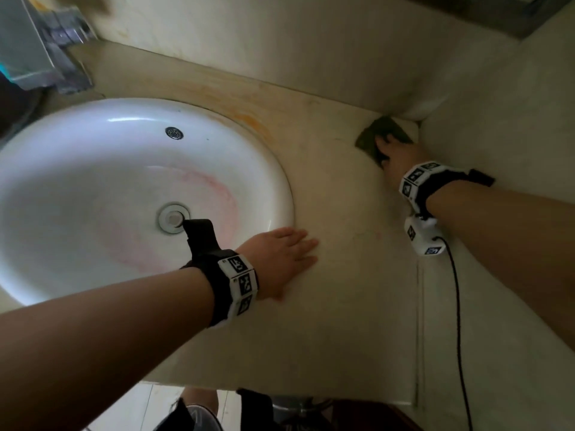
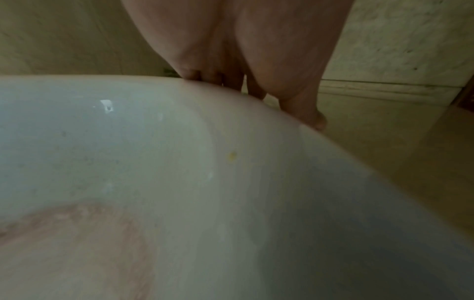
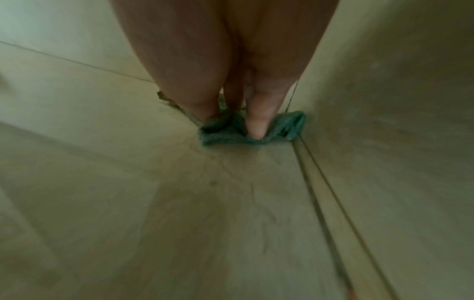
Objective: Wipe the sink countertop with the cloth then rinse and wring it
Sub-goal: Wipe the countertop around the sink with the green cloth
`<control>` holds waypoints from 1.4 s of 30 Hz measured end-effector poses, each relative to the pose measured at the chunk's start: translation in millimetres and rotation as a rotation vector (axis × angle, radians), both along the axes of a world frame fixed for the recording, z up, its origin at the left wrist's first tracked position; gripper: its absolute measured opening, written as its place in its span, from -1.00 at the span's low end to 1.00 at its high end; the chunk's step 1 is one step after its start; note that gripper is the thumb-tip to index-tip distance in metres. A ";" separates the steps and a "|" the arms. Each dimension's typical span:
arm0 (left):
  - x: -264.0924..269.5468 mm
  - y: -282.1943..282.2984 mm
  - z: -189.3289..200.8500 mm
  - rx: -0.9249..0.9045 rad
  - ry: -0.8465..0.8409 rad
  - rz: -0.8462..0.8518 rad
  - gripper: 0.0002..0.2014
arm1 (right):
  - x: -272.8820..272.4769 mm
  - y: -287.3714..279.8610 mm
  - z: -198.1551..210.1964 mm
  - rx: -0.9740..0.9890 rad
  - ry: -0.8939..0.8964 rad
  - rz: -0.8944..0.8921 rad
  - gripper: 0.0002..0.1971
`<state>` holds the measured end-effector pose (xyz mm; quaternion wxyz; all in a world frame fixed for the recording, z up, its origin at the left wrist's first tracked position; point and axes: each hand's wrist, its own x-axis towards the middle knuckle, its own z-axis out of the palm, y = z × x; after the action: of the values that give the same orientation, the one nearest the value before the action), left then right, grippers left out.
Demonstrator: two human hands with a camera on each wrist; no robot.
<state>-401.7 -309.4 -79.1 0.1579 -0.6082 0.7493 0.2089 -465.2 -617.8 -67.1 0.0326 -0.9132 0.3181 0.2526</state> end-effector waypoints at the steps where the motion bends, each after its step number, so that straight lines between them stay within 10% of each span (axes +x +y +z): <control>1: -0.6 -0.1 0.4 -0.004 0.004 -0.003 -0.09 | -10.1 7.7 -1.0 0.002 0.008 -0.014 -0.42; 14: 1.1 1.6 6.6 -0.043 -0.049 -0.037 -0.05 | -32.8 202.5 -0.3 0.175 0.023 -0.069 -0.42; 20: -0.6 -8.0 30.3 -0.252 0.114 0.108 -0.70 | -44.9 189.5 25.8 0.209 -0.122 -0.105 -0.49; 24: -15.5 -33.2 24.4 -0.188 0.106 0.080 -0.50 | -64.2 204.0 28.3 0.139 -0.146 -0.276 -0.64; 28: -28.5 -46.4 6.5 0.075 0.018 0.086 -0.27 | -64.1 211.8 14.5 0.226 0.041 -0.261 -0.34; 37: 4.0 -99.4 25.0 0.217 -0.014 0.191 -0.34 | -34.1 162.9 16.8 0.178 0.068 -0.129 -0.26; 42: 32.6 -113.2 28.8 0.223 -0.079 0.232 -0.37 | -3.1 149.0 7.0 0.035 -0.052 -0.147 -0.60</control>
<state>-369.1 -422.6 -50.4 0.2286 -0.6770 0.6394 0.2838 -468.3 -468.9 -60.1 0.0751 -0.8929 0.3790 0.2311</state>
